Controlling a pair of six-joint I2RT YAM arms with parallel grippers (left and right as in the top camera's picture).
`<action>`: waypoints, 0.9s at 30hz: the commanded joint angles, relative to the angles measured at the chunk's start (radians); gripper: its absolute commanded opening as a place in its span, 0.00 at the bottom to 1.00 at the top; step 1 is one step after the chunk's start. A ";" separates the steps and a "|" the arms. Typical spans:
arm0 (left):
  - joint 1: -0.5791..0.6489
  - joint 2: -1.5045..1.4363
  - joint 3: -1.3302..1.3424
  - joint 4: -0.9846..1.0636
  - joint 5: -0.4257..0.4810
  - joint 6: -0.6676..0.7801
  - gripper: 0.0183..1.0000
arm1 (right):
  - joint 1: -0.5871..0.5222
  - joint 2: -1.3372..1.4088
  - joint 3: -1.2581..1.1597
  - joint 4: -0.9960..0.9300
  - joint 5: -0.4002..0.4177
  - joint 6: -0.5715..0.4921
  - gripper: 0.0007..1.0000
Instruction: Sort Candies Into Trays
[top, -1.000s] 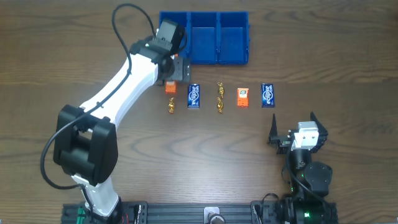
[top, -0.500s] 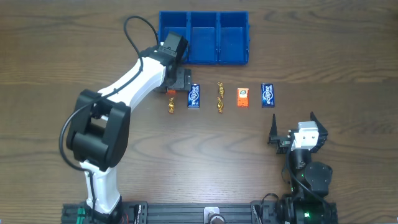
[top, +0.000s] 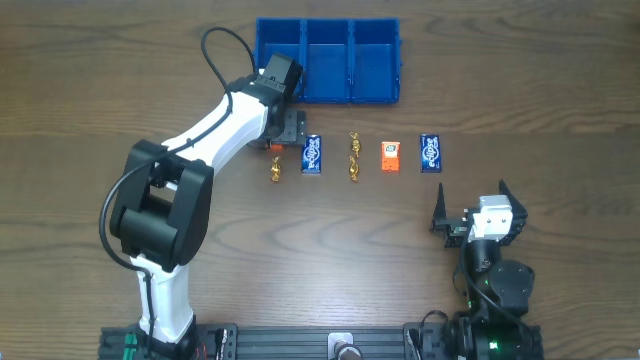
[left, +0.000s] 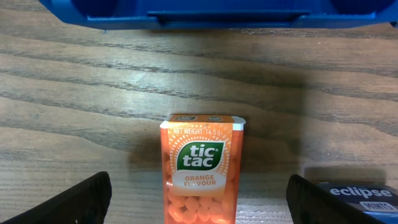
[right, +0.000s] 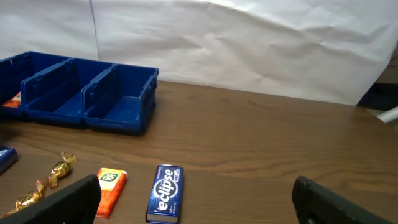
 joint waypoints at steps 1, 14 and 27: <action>0.018 0.022 -0.003 0.000 0.008 -0.012 0.90 | 0.000 -0.002 -0.001 -0.009 0.004 -0.014 1.00; 0.027 0.040 -0.003 0.001 0.018 -0.011 0.88 | 0.000 -0.002 -0.001 -0.009 0.004 -0.014 1.00; 0.027 0.058 -0.003 0.010 0.018 -0.011 0.69 | 0.000 -0.002 -0.001 -0.009 0.004 -0.014 1.00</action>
